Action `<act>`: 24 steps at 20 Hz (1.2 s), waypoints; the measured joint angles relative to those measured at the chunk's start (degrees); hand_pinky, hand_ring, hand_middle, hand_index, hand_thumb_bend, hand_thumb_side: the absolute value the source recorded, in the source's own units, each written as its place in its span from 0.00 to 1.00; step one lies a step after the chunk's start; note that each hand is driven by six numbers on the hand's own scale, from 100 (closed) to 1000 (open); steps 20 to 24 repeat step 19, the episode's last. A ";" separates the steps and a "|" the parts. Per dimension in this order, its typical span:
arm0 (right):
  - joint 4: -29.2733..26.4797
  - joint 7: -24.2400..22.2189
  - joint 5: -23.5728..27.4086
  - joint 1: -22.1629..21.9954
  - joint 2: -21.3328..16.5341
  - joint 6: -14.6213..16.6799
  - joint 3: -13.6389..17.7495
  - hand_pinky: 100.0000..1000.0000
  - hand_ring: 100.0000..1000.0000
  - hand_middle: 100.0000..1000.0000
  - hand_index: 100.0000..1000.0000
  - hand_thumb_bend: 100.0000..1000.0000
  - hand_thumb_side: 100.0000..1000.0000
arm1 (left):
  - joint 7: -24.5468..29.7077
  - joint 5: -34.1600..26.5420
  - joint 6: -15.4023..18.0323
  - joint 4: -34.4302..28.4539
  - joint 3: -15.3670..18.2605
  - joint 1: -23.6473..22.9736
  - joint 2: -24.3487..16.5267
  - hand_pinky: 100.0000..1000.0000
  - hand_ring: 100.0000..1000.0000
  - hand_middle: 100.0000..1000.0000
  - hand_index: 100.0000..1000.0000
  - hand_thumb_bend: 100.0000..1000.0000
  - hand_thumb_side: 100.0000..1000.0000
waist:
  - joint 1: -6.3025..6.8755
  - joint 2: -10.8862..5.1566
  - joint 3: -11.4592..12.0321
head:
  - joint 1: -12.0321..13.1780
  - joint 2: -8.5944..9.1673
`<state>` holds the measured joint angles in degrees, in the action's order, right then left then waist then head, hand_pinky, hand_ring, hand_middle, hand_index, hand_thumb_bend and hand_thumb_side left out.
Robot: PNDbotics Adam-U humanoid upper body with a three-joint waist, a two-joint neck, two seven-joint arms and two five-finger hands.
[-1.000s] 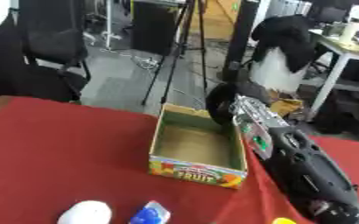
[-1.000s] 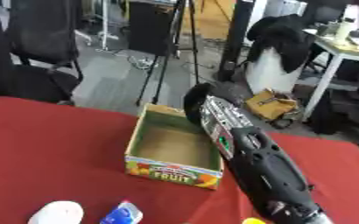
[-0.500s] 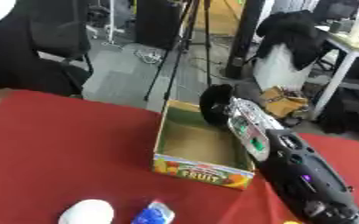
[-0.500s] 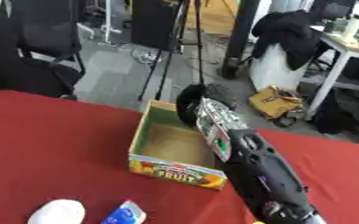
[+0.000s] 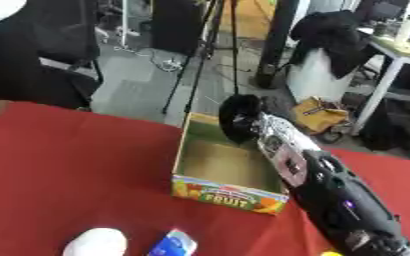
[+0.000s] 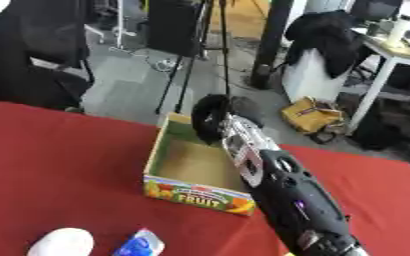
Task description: Pick up objects on the table and place them in the box.
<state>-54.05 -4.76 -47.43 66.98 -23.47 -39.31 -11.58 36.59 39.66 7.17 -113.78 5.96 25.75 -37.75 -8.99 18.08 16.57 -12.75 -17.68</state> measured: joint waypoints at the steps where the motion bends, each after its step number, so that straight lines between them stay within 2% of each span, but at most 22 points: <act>1: 0.07 -0.24 0.29 -0.02 -0.09 0.93 0.00 0.46 0.55 0.45 0.62 0.11 0.73 | 0.00 0.03 0.00 0.00 0.00 0.00 0.00 0.91 0.97 0.90 1.00 0.00 0.86 | 0.00 0.00 0.00 | -0.03 0.00; 3: 0.28 -0.97 0.77 -0.04 -0.18 2.77 0.00 0.49 0.57 0.50 0.64 0.17 0.79 | -0.02 0.09 0.01 0.00 0.00 -0.01 0.00 0.91 0.97 0.90 1.00 0.00 0.86 | 0.00 0.00 -0.02 | -0.09 0.00; 4: 0.38 -1.37 0.96 -0.06 -0.26 3.63 0.00 0.49 0.57 0.50 0.64 0.17 0.79 | -0.03 0.13 0.02 0.00 0.00 -0.01 0.00 0.91 0.97 0.90 1.00 0.00 0.86 | 0.00 0.00 -0.04 | -0.12 0.00; 5: 0.39 -1.79 1.11 -0.16 -0.42 4.40 0.00 0.52 0.61 0.54 0.66 0.20 0.83 | -0.03 0.16 0.03 0.00 0.00 -0.01 0.00 0.91 0.97 0.90 1.00 0.00 0.86 | 0.00 0.00 -0.05 | -0.16 0.00; 6: 0.40 -2.20 1.16 -0.22 -0.59 5.07 0.01 0.52 0.61 0.54 0.66 0.20 0.83 | -0.04 0.17 0.03 0.00 0.00 -0.01 0.00 0.91 0.97 0.90 1.00 0.00 0.86 | 0.01 0.00 -0.07 | -0.17 0.00; 7: 0.41 -2.54 1.18 -0.25 -0.64 5.63 0.02 0.56 0.65 0.58 0.69 0.22 0.84 | -0.04 0.18 0.04 0.00 0.00 -0.01 0.00 0.91 0.97 0.90 1.00 0.00 0.86 | 0.01 0.00 -0.09 | -0.19 0.00; 10: 0.42 -3.16 1.19 -0.29 -0.70 6.84 0.07 0.56 0.65 0.59 0.69 0.21 0.84 | -0.13 0.19 0.11 0.00 0.00 -0.02 0.00 0.91 0.97 0.90 1.00 0.00 0.86 | 0.06 0.00 -0.08 | -0.24 0.00; 16: 0.42 -2.47 1.19 -0.47 -1.37 7.82 0.26 0.59 0.69 0.61 0.71 0.23 0.85 | -0.27 0.30 0.24 0.00 0.00 -0.11 0.00 0.91 0.97 0.90 1.00 0.00 0.86 | 0.24 0.32 0.22 | -0.65 0.02; 17: 0.42 -2.29 1.19 -0.47 -1.49 7.93 0.26 0.63 0.73 0.69 0.77 0.23 0.86 | -0.30 0.33 0.26 0.00 0.00 -0.11 0.00 0.91 0.97 0.90 1.00 0.00 0.86 | 0.26 0.33 0.26 | -0.70 0.03; 18: 0.42 -2.06 1.19 -0.47 -1.65 8.04 0.28 0.63 0.73 0.69 0.77 0.23 0.86 | -0.34 0.39 0.29 0.00 0.00 -0.12 0.00 0.91 0.97 0.90 1.00 0.00 0.86 | 0.28 0.39 0.35 | -0.89 0.07; 19: 0.42 -1.77 1.19 -0.47 -1.75 8.12 0.28 0.71 0.80 0.79 0.86 0.28 0.89 | -0.40 0.47 0.36 0.00 0.00 -0.12 0.00 0.91 0.97 0.90 1.00 0.00 0.86 | 0.32 0.56 0.44 | -1.11 0.21; 24: 0.42 -1.77 1.19 -0.47 -1.75 8.12 0.28 0.71 0.80 0.79 0.86 0.28 0.89 | -0.40 0.47 0.36 0.00 0.00 -0.12 0.00 0.91 0.97 0.90 1.00 0.00 0.86 | 0.32 0.56 0.44 | -1.11 0.21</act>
